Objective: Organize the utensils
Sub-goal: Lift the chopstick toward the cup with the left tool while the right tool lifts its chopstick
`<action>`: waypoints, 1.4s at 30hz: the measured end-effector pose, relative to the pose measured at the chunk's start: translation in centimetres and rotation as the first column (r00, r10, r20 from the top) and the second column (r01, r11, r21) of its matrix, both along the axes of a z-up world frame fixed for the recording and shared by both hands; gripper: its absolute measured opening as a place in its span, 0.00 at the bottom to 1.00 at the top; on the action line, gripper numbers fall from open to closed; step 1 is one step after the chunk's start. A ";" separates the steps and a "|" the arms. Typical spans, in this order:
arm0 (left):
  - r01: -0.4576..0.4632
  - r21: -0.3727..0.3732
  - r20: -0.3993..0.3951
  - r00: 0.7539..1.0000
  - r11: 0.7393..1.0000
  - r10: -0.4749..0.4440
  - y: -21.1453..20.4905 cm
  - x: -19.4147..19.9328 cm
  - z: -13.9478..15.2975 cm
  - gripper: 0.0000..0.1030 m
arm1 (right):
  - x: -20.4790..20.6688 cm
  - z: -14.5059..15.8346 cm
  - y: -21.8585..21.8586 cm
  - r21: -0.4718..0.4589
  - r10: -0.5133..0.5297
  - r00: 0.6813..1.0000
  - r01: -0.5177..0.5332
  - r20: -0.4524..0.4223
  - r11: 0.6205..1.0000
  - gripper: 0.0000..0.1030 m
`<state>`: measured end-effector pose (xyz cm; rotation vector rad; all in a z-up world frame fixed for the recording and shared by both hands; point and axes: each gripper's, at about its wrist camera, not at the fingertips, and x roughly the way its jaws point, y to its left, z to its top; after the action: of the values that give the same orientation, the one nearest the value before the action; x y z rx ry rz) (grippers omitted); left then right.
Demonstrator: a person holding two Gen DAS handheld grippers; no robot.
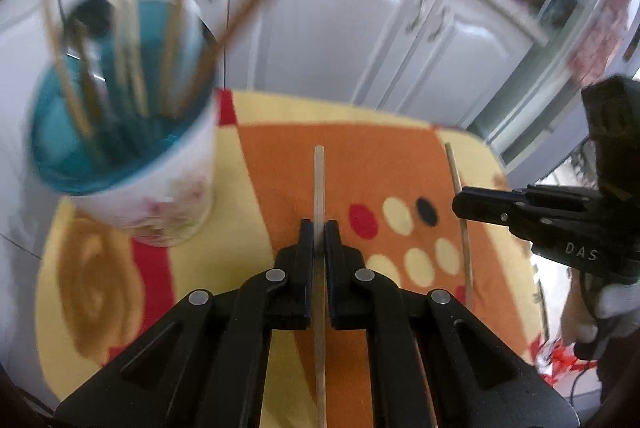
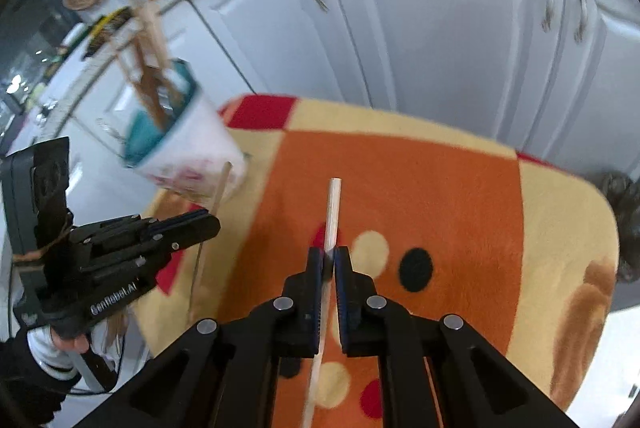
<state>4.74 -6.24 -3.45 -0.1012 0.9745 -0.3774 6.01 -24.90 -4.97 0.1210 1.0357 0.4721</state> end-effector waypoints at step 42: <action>-0.201 -0.150 0.275 0.932 0.968 0.236 12.7 -8.0 13.2 0.04 | -3.5 6.3 2.5 0.037 0.102 0.982 -0.109 0.157 0.993 0.05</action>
<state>-3.24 6.43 9.77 -0.2543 0.6402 -0.2359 2.46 -22.38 1.31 0.0689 0.8822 0.5922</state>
